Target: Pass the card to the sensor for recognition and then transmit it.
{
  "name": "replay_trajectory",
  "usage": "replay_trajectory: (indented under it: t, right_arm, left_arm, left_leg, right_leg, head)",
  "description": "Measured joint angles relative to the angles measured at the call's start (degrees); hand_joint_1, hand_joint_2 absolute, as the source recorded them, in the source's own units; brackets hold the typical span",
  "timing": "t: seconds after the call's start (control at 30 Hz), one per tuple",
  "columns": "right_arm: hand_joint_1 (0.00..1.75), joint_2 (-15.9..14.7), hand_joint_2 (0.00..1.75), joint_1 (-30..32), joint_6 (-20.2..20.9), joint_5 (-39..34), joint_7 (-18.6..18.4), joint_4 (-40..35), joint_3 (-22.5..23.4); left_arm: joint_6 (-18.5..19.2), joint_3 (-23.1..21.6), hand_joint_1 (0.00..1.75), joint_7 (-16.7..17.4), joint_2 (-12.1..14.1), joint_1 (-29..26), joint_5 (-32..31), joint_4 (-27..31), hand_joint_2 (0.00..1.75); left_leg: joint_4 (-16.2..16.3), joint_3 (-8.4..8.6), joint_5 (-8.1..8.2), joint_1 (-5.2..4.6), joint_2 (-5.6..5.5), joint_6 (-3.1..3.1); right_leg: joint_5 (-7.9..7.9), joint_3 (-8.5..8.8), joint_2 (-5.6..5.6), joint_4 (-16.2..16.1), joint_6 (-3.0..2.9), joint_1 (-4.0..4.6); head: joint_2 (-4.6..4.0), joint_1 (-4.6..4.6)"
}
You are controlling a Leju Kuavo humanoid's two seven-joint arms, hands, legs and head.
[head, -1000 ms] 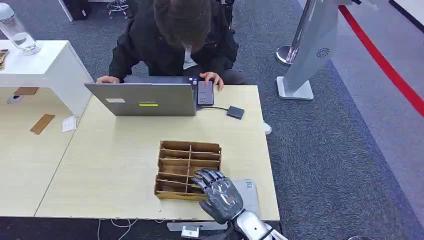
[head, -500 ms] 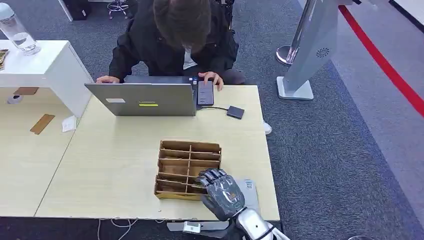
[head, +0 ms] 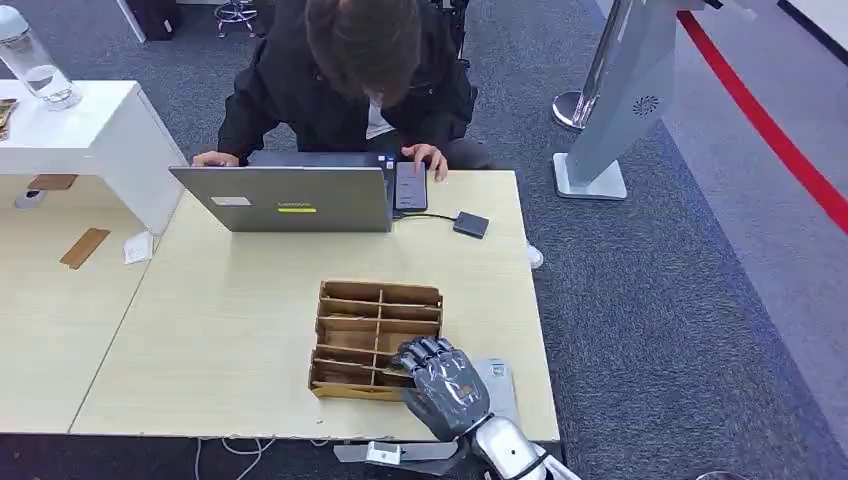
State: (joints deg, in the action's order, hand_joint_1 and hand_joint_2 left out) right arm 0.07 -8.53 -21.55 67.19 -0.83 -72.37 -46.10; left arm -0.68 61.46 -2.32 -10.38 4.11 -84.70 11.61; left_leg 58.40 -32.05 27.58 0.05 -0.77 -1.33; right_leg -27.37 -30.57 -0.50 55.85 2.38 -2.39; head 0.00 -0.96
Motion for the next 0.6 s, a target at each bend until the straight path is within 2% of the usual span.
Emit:
replay_trajectory:
  t: [0.07,0.1,0.13,0.2,0.23,0.6]
  right_arm:
    - [0.8,0.0,1.75,0.0,0.0,0.0,0.0,0.0,0.0]
    - [0.99,0.0,1.75,0.0,0.0,-0.02,0.0,0.0,0.0]
    - [1.43,0.0,1.75,0.0,0.0,0.0,0.0,0.0,0.0]
    - [1.69,0.0,1.75,0.0,0.0,-0.02,0.0,0.02,0.0]
    - [1.75,0.0,1.75,0.0,0.0,-0.02,0.02,0.02,0.0]
    - [1.75,0.26,1.75,-0.03,-0.17,0.17,0.28,0.02,0.44]
  left_arm:
    - [0.0,0.0,0.0,0.0,0.0,0.0,0.0,0.0,0.0]
    - [0.0,0.0,0.0,0.0,0.0,0.0,0.0,0.0,0.0]
    - [0.0,0.0,0.0,0.0,0.0,0.0,0.0,0.0,0.0]
    - [0.0,0.0,0.0,0.0,0.0,0.0,0.0,0.0,0.0]
    - [-0.02,0.0,0.0,0.0,0.0,0.0,0.0,0.0,0.0]
    - [0.04,0.0,0.0,0.0,0.0,0.0,-0.02,0.0,0.0]
  left_leg:
    - [0.0,0.0,0.0,0.0,0.0,0.0]
    - [0.0,0.0,0.0,0.0,0.0,0.0]
    - [0.0,0.0,0.0,0.0,0.0,0.0]
    - [0.0,0.0,0.0,0.0,0.0,0.0]
    - [0.0,0.0,0.0,0.0,0.0,0.0]
    - [0.0,0.0,0.0,0.0,0.0,0.0]
  right_leg:
    - [0.0,0.0,0.0,0.0,0.0,0.0]
    - [0.0,0.0,0.0,0.0,0.0,0.0]
    - [0.0,0.0,0.0,0.0,0.0,0.0]
    - [0.0,0.0,0.0,0.0,0.0,0.0]
    - [0.0,0.0,0.0,0.0,0.0,0.0]
    - [0.0,0.0,0.0,0.0,0.0,0.0]
  head:
    - [0.0,0.0]
    - [0.0,0.0]
    - [0.0,0.0]
    - [0.0,0.0]
    - [0.0,0.0]
    - [0.0,0.0]
